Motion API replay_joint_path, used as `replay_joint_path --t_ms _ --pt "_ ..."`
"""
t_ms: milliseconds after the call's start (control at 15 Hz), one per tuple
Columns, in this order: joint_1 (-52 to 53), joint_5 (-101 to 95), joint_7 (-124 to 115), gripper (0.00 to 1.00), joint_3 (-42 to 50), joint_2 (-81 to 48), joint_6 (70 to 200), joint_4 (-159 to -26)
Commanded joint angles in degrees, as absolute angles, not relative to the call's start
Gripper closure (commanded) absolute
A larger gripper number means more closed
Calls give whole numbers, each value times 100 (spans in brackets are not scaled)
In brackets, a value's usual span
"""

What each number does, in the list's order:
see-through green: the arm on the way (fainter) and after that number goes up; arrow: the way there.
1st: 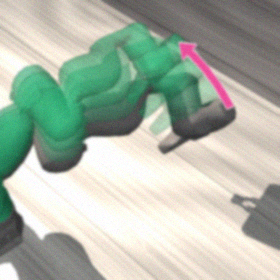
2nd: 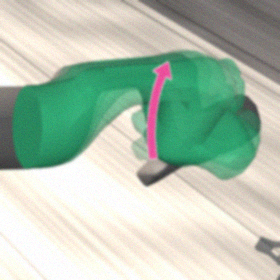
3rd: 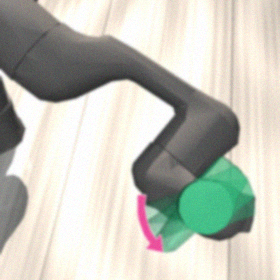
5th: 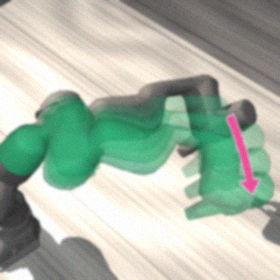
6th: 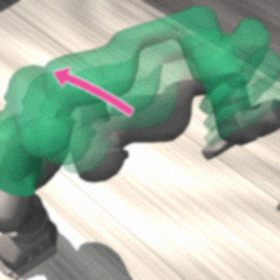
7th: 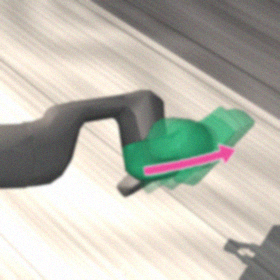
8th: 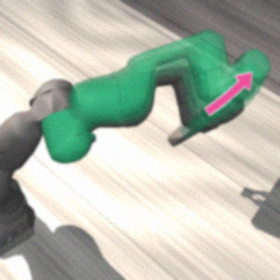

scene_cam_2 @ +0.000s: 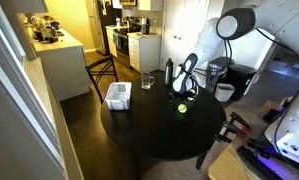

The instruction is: Put the ball in the cup

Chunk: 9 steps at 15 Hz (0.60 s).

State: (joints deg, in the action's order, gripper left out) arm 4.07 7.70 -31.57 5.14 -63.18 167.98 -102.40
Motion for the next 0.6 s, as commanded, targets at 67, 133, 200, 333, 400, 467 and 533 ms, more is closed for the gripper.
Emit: replay_joint_path --t_ms 67,133,200,333,400,467,533 --pt "645 960 -3066 0 829 -6400 16117 -9999" --pt "665 940 -3075 0 867 -6405 16001 -9974" --pt "706 923 -3101 0 915 -6403 15920 -9972" --pt "730 904 -3089 0 933 -6404 15837 -9978" --pt "732 899 -3066 0 918 -6413 15843 -9999" --pt "730 901 -3051 0 898 -6428 15864 -10014" --pt "737 900 -3050 0 895 -6462 15862 -10014"
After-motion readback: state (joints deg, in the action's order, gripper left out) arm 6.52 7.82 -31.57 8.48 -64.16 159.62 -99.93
